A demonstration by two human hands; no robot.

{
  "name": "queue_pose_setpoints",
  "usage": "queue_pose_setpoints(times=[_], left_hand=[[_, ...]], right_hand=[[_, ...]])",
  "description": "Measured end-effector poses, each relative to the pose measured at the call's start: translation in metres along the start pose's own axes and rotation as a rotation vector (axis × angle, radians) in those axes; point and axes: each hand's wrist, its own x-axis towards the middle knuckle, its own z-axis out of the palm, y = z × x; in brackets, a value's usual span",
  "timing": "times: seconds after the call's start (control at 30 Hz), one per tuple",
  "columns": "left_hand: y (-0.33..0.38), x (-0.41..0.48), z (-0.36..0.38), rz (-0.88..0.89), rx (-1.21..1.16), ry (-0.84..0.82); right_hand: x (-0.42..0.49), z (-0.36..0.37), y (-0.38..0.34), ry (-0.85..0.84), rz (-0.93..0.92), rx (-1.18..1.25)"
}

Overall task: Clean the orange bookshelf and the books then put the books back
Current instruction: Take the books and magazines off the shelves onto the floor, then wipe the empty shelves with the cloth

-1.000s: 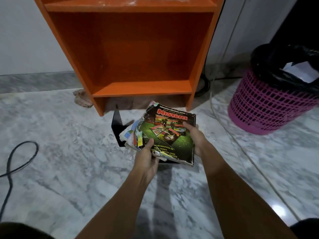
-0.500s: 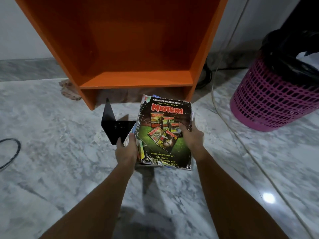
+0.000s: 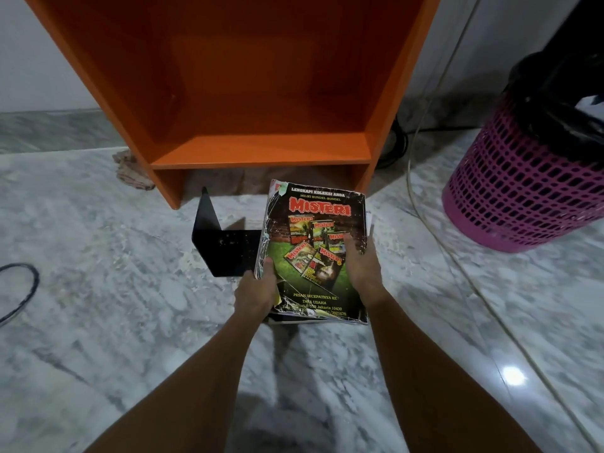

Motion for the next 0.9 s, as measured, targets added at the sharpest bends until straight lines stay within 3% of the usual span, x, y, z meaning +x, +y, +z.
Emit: queue_pose_setpoints(times=[0.1, 0.2, 0.3, 0.47, 0.67, 0.9], left_hand=[[0.018, -0.002, -0.013, 0.0, 0.125, -0.075], [0.057, -0.008, -0.039, 0.17, 0.267, -0.088], [0.122, -0.04, -0.081, 0.374, 0.331, -0.054], [0.243, -0.134, -0.173, 0.511, 0.426, -0.13], [0.394, -0.29, -0.345, 0.556, 0.455, -0.011], [0.511, -0.425, -0.492, 0.587, 0.416, 0.189]], right_hand=[[-0.009, -0.007, -0.025, 0.015, 0.05, -0.057], [-0.018, -0.017, -0.066, 0.039, 0.025, -0.184], [-0.04, -0.029, -0.13, 0.014, -0.128, -0.285], [-0.112, -0.068, -0.29, -0.124, -0.306, -0.382], [-0.236, -0.147, -0.533, -0.225, -0.457, -0.47], [-0.346, -0.199, -0.732, -0.285, -0.613, -0.507]])
